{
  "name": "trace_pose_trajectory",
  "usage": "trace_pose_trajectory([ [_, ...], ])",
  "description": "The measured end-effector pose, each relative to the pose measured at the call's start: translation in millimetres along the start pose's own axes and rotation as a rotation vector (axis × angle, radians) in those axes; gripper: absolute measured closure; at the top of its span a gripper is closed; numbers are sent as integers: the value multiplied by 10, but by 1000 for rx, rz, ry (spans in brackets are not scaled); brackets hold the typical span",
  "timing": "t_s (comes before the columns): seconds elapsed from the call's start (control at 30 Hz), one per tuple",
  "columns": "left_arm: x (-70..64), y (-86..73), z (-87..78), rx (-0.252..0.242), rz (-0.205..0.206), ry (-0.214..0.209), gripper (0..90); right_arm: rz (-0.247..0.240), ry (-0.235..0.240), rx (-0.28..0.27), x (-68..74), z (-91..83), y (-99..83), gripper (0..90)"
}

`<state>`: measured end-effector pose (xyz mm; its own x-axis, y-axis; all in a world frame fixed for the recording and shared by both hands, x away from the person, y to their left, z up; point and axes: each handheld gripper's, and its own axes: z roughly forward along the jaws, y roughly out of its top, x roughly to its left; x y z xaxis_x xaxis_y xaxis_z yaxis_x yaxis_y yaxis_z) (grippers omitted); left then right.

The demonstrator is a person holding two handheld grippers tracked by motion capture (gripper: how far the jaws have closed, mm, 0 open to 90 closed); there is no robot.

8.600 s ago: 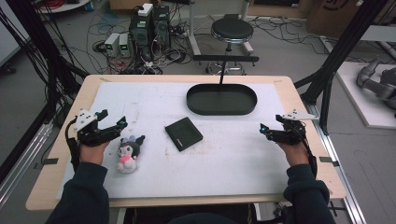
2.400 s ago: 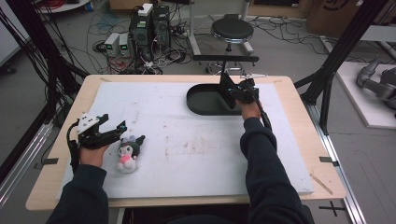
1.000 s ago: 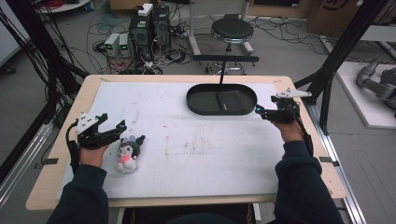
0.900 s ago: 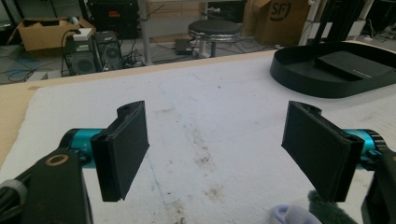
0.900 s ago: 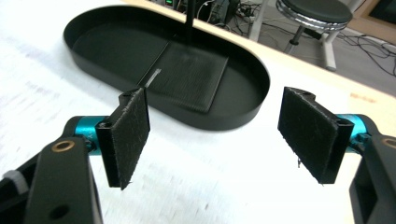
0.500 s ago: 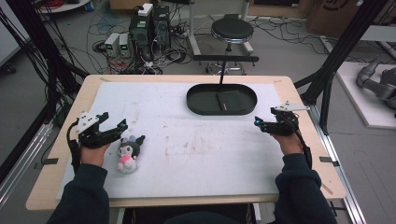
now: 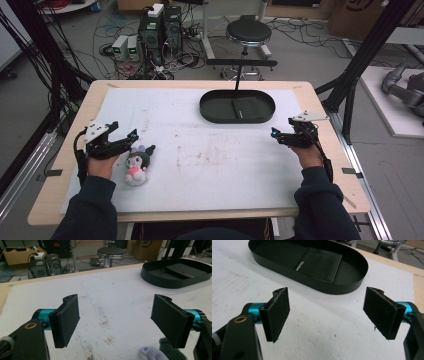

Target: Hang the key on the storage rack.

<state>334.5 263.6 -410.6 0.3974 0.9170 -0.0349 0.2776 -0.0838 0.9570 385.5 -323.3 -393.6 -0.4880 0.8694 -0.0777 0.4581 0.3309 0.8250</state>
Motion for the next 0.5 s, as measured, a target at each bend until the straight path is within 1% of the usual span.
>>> trace_pose_trajectory([
  [0.07,-20,5,11,14,3,8,226,-5,0,-1,2,2,-14,218],
  [0.1,-46,6,13,29,-5,11,226,-9,1,2,0,-1,-21,218],
  [0.13,-46,6,13,29,-5,11,226,-5,0,-1,2,-3,-26,218],
  [0.17,-58,5,14,45,-7,12,226,-7,3,0,2,-11,-32,218],
  [0.2,-86,-3,31,82,-16,14,226,-6,6,-2,4,-19,-36,218],
  [0.23,-99,-8,47,102,-22,15,226,-5,7,-4,5,-22,-38,218],
  [0.27,-99,-8,47,102,-22,15,226,-4,8,-1,7,-28,-40,218],
  [0.3,-126,-37,101,169,-49,0,226,-4,9,-4,4,-28,-43,218],
  [0.33,-137,-59,133,205,-60,-12,226,-2,13,-2,2,-26,-46,218],
  [0.37,-137,-59,133,205,-60,-12,225,-2,13,-2,2,-26,-46,218],
  [0.4,-164,-99,190,269,-70,-31,225,-7,14,1,-7,-18,-50,218],
  [0.43,-164,-99,190,269,-70,-31,224,-7,14,1,-7,-18,-50,218],
  [0.5,-187,-124,235,315,-70,-30,218,-7,19,4,-4,-7,-51,218],
])
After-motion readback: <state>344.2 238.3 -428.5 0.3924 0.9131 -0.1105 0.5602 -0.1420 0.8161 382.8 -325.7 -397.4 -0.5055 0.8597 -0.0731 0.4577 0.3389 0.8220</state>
